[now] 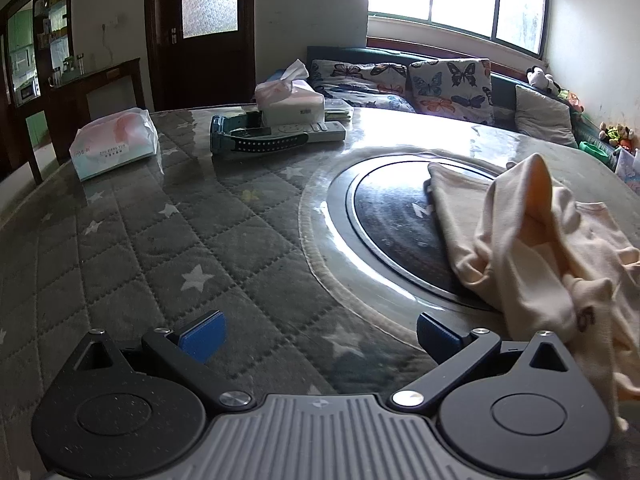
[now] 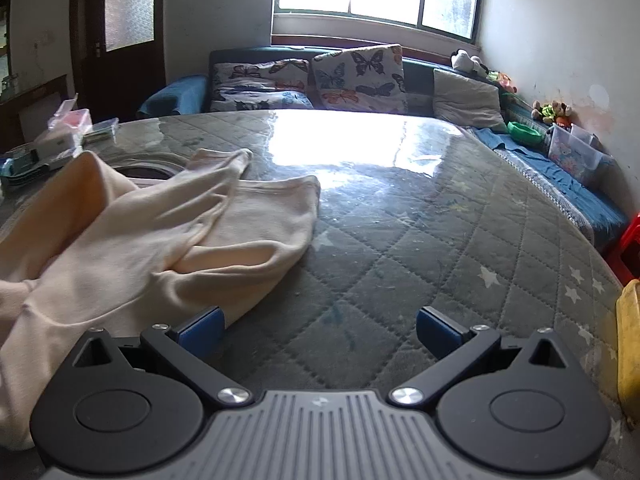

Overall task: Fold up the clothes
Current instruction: 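Move both tools toward the crumpled cream sweatshirt on the table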

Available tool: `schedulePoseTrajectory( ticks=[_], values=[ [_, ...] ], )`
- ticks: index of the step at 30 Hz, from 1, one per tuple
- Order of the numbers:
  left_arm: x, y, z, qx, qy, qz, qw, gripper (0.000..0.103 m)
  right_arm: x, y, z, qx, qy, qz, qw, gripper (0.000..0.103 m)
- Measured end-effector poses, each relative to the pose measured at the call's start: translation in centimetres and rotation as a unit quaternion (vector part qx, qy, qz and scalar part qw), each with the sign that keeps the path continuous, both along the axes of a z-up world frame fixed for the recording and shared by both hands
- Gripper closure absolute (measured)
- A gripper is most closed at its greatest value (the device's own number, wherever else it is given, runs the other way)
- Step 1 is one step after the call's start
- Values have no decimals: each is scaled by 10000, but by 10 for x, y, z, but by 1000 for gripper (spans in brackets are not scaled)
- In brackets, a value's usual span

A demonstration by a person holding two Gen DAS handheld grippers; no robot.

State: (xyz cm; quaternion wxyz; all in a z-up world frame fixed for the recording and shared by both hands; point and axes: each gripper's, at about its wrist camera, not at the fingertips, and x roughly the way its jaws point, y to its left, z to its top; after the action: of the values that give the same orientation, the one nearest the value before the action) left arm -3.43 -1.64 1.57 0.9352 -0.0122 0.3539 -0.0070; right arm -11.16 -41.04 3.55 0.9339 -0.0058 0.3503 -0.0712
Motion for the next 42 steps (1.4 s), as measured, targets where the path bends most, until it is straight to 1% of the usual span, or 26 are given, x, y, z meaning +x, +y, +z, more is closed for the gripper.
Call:
schedulePoseTrajectory(
  ticks=[2,6,12,16,25,33,42],
  values=[
    [-4,-1,2,-84,9,-11,10000,0,-5,4,2,-19,-33,59,10000,0],
    [-11,-5,3,-125,51,-50,9999,0,-15,12,5,57,-83,204,9997,0],
    [-23,-18,6,-55,38,-208,9998,0,-27,28,4,187,-85,364,9991,0],
    [-28,-25,8,-155,92,-316,9993,0,-33,36,6,286,-110,457,9985,0],
    [-37,-41,7,-108,245,-569,9980,0,-46,51,7,272,-88,769,9966,0],
    [-44,-47,7,-26,251,-707,9972,0,-53,58,3,316,-9,891,9955,0],
    [-55,-55,6,29,253,-870,9959,0,-60,66,4,329,-41,1028,9941,1]
  ],
)
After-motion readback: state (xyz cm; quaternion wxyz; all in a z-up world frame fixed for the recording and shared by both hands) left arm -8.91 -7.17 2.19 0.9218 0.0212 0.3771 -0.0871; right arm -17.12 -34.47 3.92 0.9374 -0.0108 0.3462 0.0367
